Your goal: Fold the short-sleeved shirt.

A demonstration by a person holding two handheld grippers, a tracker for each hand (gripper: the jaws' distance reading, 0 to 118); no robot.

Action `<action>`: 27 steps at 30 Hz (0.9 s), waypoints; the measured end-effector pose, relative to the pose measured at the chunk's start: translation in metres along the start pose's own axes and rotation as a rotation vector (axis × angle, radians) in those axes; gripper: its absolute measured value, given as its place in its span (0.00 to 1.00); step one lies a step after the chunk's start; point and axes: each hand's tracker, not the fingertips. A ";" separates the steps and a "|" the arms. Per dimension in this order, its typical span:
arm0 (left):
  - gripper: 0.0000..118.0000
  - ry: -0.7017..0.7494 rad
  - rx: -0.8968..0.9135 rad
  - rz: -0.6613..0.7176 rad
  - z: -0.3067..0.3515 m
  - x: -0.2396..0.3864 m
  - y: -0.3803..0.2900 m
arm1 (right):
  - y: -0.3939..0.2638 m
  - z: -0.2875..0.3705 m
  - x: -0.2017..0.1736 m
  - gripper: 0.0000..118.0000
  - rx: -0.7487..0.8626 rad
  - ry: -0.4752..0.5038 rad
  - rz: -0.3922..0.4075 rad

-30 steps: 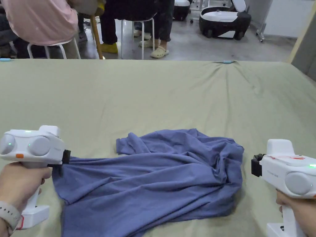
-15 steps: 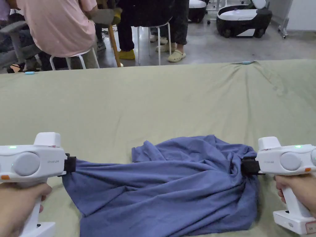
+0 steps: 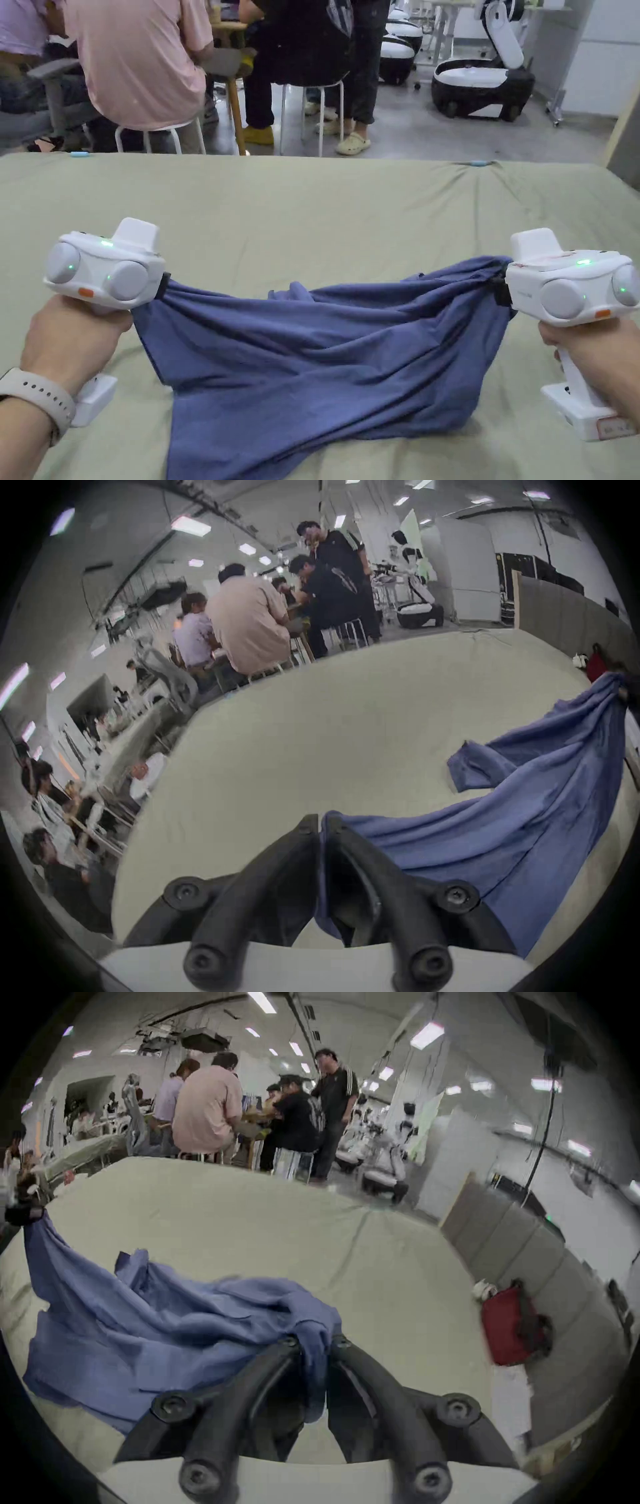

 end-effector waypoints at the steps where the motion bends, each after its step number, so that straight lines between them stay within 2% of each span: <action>1: 0.00 0.030 0.008 -0.057 0.009 -0.004 0.008 | 0.009 0.012 0.002 0.08 0.022 -0.020 0.012; 4: 0.00 0.168 0.097 -0.187 0.039 -0.017 0.027 | 0.037 0.041 0.002 0.08 0.058 -0.062 0.043; 7: 0.00 0.226 0.173 -0.191 0.067 -0.038 0.052 | 0.064 0.065 0.008 0.08 0.124 -0.150 0.031; 11: 0.00 0.257 0.227 -0.184 0.092 -0.066 0.090 | 0.106 0.088 0.020 0.08 0.180 -0.200 0.001; 14: 0.00 0.309 0.292 -0.241 0.104 -0.077 0.121 | 0.137 0.101 0.032 0.08 0.231 -0.256 0.003; 18: 0.00 0.294 0.350 -0.157 0.115 -0.092 0.168 | 0.181 0.106 0.046 0.08 0.272 -0.298 -0.014; 27: 0.00 0.336 0.364 -0.093 0.086 -0.111 0.236 | 0.242 0.079 0.066 0.08 0.339 -0.325 -0.044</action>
